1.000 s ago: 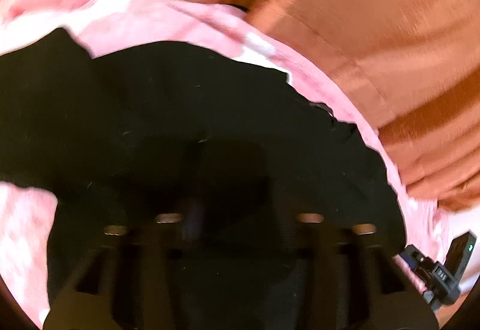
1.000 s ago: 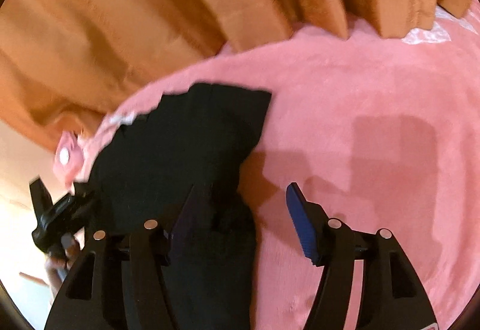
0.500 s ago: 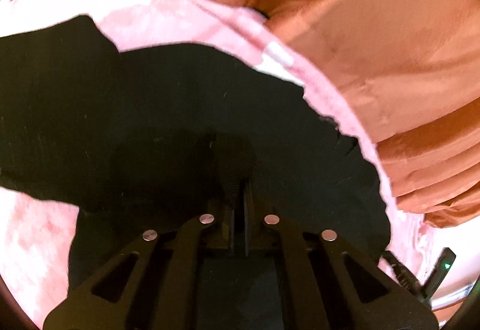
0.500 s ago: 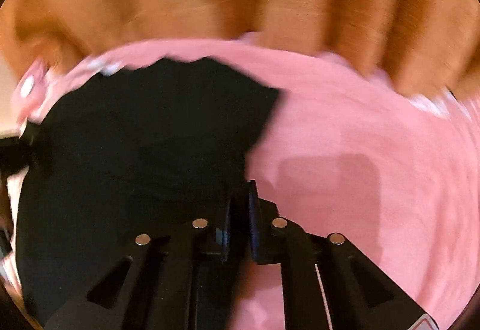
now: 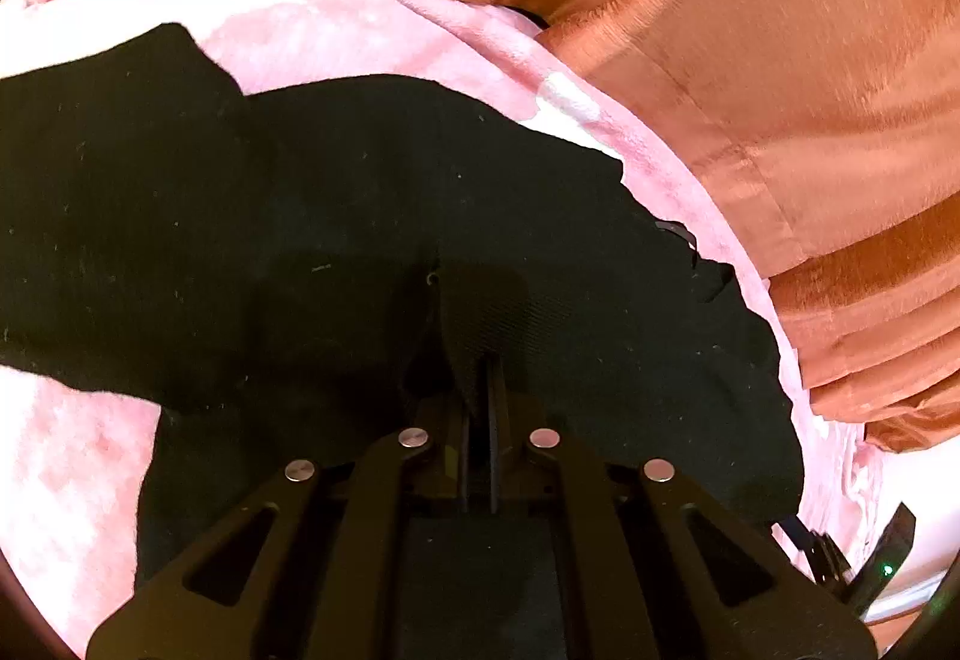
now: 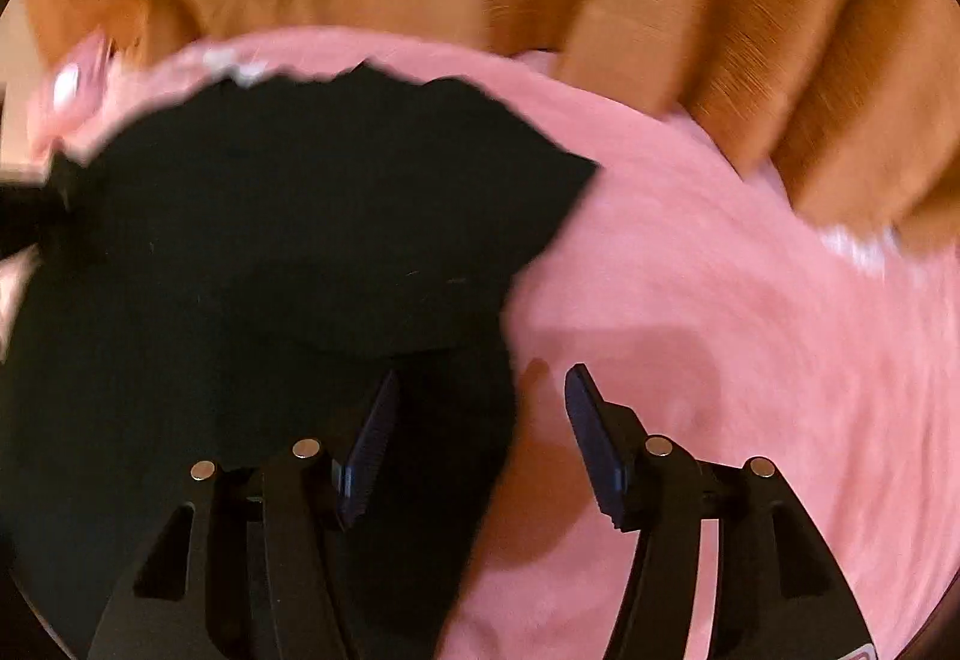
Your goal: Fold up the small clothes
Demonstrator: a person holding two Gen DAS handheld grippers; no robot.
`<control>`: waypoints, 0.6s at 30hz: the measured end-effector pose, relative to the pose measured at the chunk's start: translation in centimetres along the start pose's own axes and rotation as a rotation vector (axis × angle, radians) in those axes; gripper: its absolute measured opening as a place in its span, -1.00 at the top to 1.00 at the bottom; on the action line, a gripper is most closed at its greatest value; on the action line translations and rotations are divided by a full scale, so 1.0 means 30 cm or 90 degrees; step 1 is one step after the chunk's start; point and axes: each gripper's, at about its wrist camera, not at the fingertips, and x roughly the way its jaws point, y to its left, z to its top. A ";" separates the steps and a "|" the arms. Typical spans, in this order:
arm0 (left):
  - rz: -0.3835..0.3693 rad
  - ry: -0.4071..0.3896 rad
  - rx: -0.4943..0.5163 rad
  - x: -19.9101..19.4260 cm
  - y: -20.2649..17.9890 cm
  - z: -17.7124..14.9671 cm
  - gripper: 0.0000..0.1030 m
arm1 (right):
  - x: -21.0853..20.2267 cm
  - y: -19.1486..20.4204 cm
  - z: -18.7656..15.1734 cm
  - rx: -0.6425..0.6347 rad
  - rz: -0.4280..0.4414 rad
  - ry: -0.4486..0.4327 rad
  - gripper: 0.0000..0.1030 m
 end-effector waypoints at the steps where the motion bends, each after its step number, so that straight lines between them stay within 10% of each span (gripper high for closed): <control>1: 0.001 0.001 -0.001 0.000 0.001 0.000 0.94 | 0.002 -0.004 0.007 0.008 0.002 -0.005 0.39; 3: 0.002 0.003 -0.001 0.000 0.004 0.002 0.94 | -0.010 -0.064 0.051 0.069 0.001 -0.023 0.88; 11: 0.012 0.019 0.001 0.003 0.002 0.006 0.94 | -0.028 -0.182 -0.050 0.132 0.074 0.029 0.87; 14: 0.013 0.024 0.003 -0.005 0.000 0.005 0.94 | -0.136 -0.222 -0.013 0.180 0.127 -0.014 0.59; 16: 0.013 0.027 0.002 -0.004 0.003 0.005 0.93 | -0.204 -0.255 0.029 0.221 0.152 -0.077 -0.37; 18: 0.013 0.027 -0.001 -0.002 0.005 0.004 0.92 | -0.198 -0.305 0.071 0.274 0.174 -0.110 -0.69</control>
